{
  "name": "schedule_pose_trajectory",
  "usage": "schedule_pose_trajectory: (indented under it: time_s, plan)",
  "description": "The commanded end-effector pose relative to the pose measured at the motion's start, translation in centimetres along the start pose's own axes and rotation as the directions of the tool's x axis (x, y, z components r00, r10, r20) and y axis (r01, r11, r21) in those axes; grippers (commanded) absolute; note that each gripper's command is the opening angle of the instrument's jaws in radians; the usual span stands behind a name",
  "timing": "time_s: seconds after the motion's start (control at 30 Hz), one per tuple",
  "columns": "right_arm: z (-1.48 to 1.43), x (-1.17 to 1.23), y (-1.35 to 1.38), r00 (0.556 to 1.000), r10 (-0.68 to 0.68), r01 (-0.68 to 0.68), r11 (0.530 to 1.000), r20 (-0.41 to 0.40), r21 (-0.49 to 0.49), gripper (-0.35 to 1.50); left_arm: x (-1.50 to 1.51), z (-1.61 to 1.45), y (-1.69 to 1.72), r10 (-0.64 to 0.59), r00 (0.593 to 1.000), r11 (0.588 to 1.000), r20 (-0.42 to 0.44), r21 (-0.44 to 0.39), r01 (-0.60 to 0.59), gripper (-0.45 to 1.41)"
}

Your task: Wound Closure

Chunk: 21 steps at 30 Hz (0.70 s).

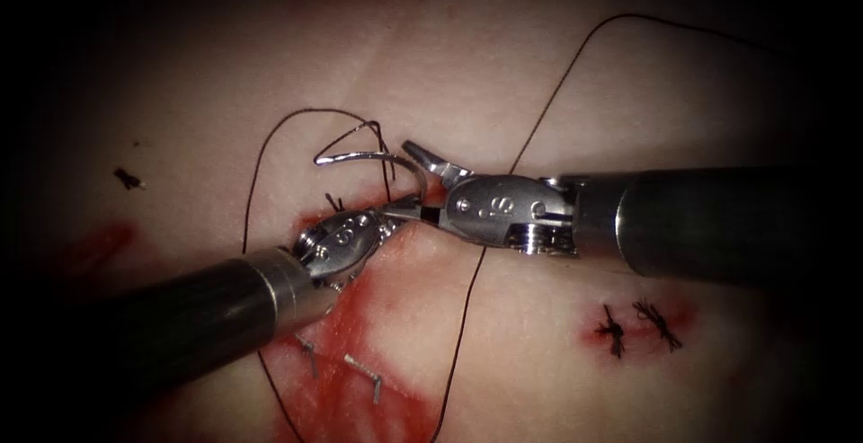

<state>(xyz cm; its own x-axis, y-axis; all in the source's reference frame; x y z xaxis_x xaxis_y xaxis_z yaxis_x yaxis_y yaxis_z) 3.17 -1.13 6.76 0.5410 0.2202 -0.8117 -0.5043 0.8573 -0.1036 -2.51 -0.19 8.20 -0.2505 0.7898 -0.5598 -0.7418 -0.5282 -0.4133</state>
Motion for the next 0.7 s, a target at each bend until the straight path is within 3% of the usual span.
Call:
schedule_pose_trajectory:
  time_s: [0.03,0.07,0.13,0.23,0.5,0.7]
  plan:
    - [0.09,0.02,-0.11,0.998,-0.052,0.053,0.998,0.023,-0.039,0.96,-0.01,0.08,0.01,0.005,1.000,1.000,-0.001,0.008,-0.005,-0.45]
    - [0.09,0.03,-0.14,0.996,-0.073,0.076,0.995,0.046,-0.062,0.91,-0.01,0.08,0.02,-0.001,1.000,1.000,-0.007,0.017,0.001,-0.45]
    - [0.08,0.05,-0.18,0.989,-0.119,0.127,0.987,0.087,-0.096,0.59,-0.01,0.08,0.02,0.009,1.000,0.999,-0.018,0.031,-0.008,-0.45]
    - [0.08,0.08,-0.19,0.979,-0.157,0.173,0.977,0.133,-0.123,0.42,0.00,0.07,0.02,0.009,0.999,0.999,-0.031,0.048,-0.007,-0.45]
    - [0.19,0.10,-0.24,0.968,-0.187,0.211,0.967,0.164,-0.141,0.49,0.01,0.08,0.07,0.055,0.997,0.995,-0.046,0.090,-0.051,-0.45]
    - [0.26,0.12,-0.24,0.965,-0.192,0.219,0.965,0.179,-0.145,0.73,0.01,0.09,0.13,0.093,0.994,0.991,-0.060,0.105,-0.086,-0.45]
